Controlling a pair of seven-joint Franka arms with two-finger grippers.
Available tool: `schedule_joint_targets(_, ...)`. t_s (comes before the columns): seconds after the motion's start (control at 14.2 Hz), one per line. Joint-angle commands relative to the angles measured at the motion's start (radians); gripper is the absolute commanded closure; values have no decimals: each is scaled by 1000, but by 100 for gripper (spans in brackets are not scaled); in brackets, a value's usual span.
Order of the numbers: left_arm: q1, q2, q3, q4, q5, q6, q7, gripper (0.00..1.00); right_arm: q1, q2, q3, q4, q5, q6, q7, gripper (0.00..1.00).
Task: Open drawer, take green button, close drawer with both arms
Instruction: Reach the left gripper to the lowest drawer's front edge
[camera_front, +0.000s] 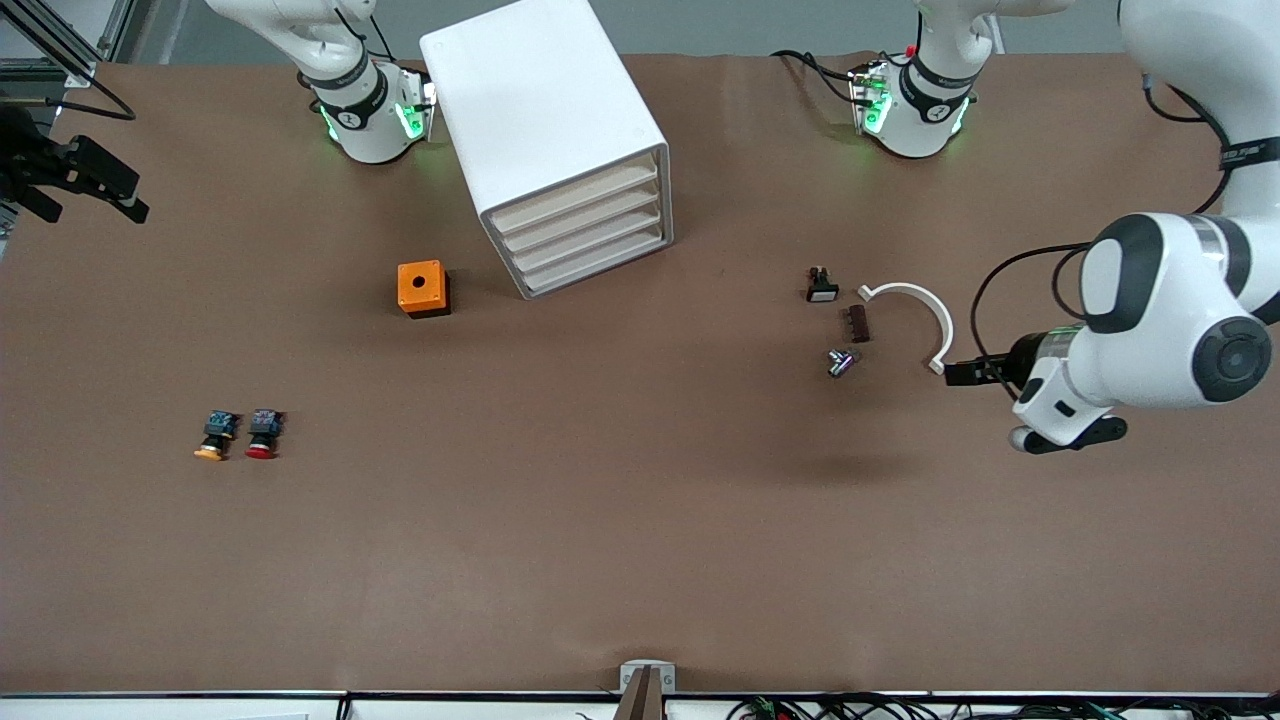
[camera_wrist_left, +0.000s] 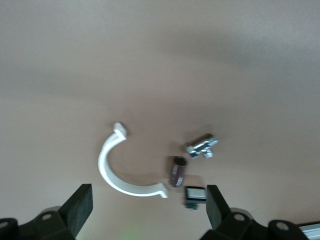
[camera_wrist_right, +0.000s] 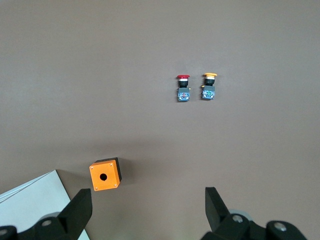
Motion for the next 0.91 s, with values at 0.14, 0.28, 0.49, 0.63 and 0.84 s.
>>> schedule_joint_targets(0.14, -90, 20, -2, 31, -102, -18, -330, 0, -3, -17, 2, -4, -13, 0, -4, 0)
schedule_joint_targets(0.28, -117, 38, -4, 34, -190, -23, -449, 0, -3, -17, 2, -6, -10, -4, -3, 0)
schedule_joint_targets(0.49, -122, 75, -39, 37, -336, -24, -605, 0, -1, -17, 2, -6, -9, -10, -1, 0)
schedule_joint_targets(0.63, -124, 102, -88, 37, -352, -52, -723, 0, -3, -17, -1, -7, -9, -14, 0, 0)
schedule_joint_targets(0.84, -122, 178, -159, 39, -357, -75, -968, 0, -3, -17, -1, -6, -9, -30, 2, 0)
